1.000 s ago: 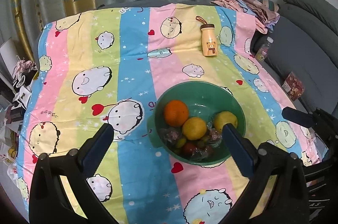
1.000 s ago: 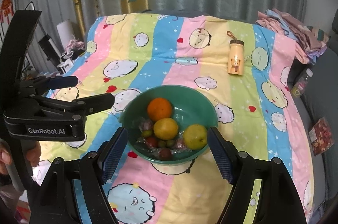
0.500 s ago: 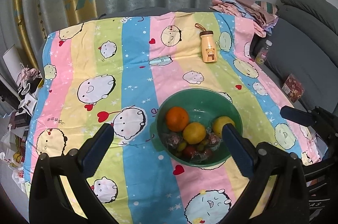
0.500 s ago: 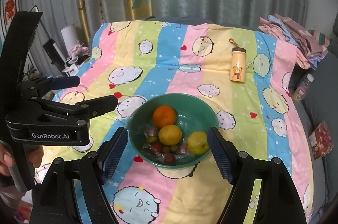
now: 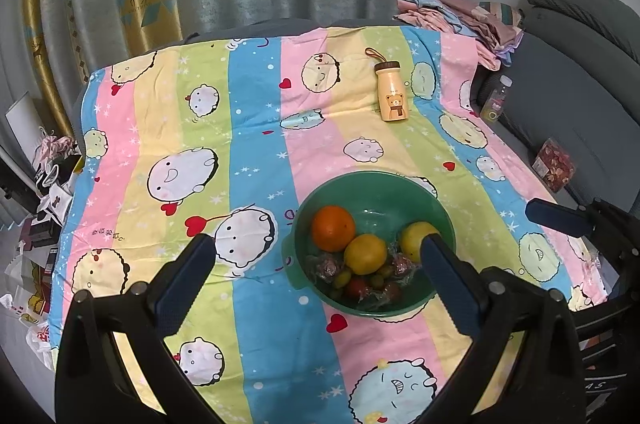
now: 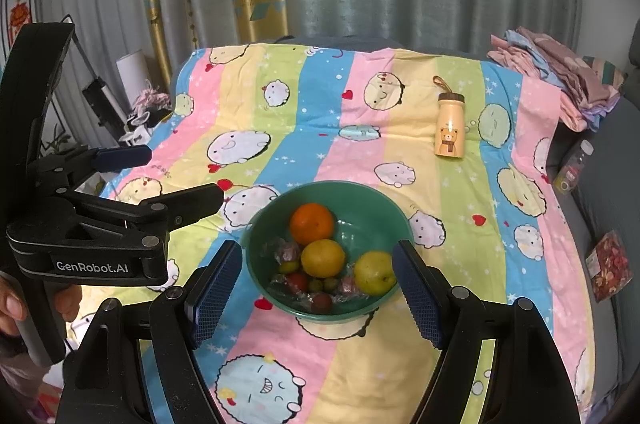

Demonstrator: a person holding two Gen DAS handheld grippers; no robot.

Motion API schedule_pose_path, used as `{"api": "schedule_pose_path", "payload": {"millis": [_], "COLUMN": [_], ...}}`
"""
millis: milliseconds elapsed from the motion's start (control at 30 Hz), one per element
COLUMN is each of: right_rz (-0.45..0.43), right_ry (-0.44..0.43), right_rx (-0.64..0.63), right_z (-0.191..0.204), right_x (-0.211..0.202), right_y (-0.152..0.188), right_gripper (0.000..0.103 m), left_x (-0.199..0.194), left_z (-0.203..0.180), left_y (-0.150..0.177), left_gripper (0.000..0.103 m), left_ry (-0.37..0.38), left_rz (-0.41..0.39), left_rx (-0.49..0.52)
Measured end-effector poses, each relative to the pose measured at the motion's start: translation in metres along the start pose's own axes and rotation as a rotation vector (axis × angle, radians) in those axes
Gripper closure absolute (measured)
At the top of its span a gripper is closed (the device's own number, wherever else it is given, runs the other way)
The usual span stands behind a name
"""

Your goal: Organize fruits

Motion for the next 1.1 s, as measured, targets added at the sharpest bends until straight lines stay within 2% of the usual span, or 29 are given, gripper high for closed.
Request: {"api": "schedule_pose_path", "payload": {"millis": [1000,1100], "right_rz": [-0.001,0.0], "right_ry": [-0.001,-0.001], "right_rx": [0.001,0.001], "right_z": [-0.0018,-0.0018], "right_x": [0.0007,0.0008], "right_y": [0.0004,0.0003], "right_gripper": [0.025,0.025], "left_x": [0.0067,0.0063], "left_z": [-0.0007,-0.0011], "left_y": [0.0005,0.0012], "left_gripper": [0.0,0.0], "left_ry": [-0.012,-0.032], "left_rz": [-0.009,-0.012], "left_rx": [0.005,0.011]}}
Point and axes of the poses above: each gripper's, at about its wrist camera, not at the fingertips, and x roughly the way its jaws point, z to its left, y to its underside, the point moved 3 cm from there along x, roughly the way its jaws point, and after that the axes turned 13 degrees about -y, right-handed, at the moved point
